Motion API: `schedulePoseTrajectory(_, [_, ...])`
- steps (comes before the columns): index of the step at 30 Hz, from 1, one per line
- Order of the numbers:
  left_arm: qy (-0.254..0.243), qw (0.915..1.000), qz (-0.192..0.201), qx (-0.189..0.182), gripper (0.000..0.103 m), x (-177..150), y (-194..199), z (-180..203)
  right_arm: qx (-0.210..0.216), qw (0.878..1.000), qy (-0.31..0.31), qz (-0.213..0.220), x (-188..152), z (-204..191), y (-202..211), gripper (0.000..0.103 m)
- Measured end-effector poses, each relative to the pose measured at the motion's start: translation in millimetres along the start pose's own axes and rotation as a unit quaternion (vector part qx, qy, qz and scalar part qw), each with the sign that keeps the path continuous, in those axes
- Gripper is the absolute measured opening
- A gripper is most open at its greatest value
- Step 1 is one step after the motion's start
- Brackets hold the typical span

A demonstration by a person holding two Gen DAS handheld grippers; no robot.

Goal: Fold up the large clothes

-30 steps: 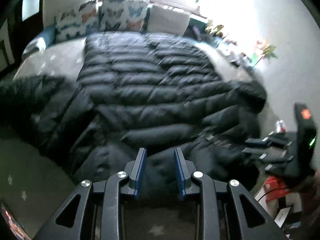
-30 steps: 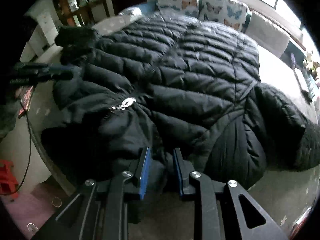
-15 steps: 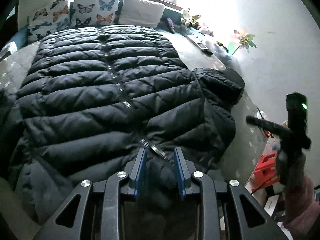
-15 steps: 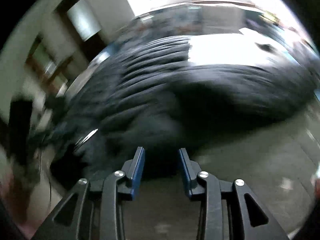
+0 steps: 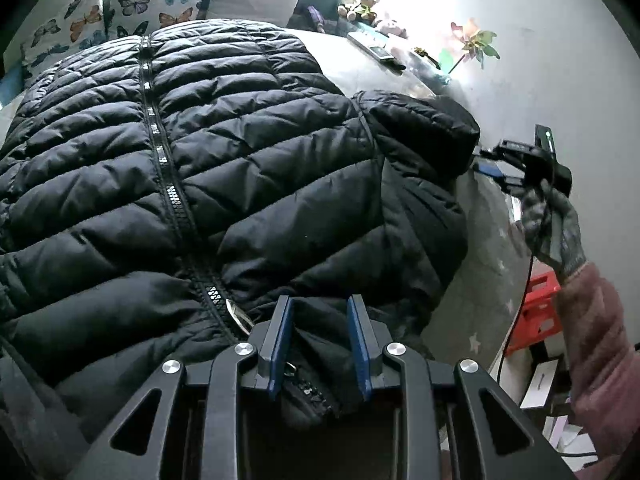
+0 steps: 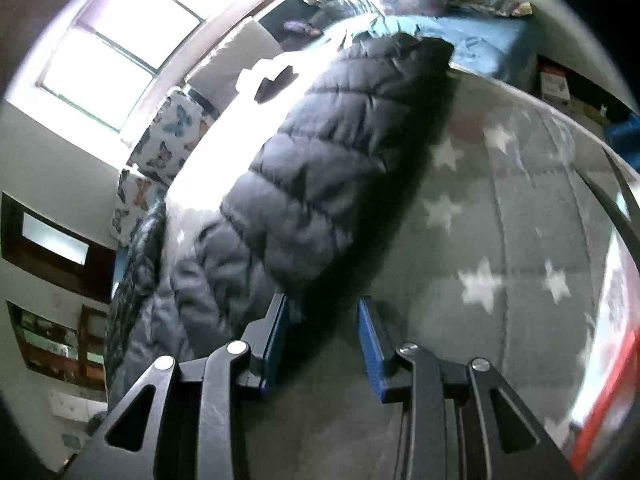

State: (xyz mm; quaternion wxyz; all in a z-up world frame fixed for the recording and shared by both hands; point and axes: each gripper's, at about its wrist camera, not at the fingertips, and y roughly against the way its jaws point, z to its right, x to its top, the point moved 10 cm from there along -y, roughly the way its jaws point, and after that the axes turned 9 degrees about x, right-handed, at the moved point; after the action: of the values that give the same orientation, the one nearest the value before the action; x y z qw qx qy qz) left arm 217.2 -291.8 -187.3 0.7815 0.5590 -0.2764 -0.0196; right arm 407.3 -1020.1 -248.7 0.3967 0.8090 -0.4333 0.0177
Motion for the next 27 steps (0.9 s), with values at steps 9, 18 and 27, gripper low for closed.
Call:
schedulePoseTrajectory(9, [-0.003,0.9999,-0.012,-0.005,0.031,0,-12,-3,0.098,0.991,-0.073,0.047,45,-4,-25,0.037])
schedulePoseTrajectory(18, [-0.009,0.9999,-0.004,-0.013,0.034,-1,-11,-3,0.136,0.983,-0.055,0.109,99,-46,19,0.008])
schedulePoseTrajectory(27, [0.022,0.9989,0.038,-0.015,0.034,4,43,-24,0.146,0.976,0.1,0.128,99,-191,89,0.007])
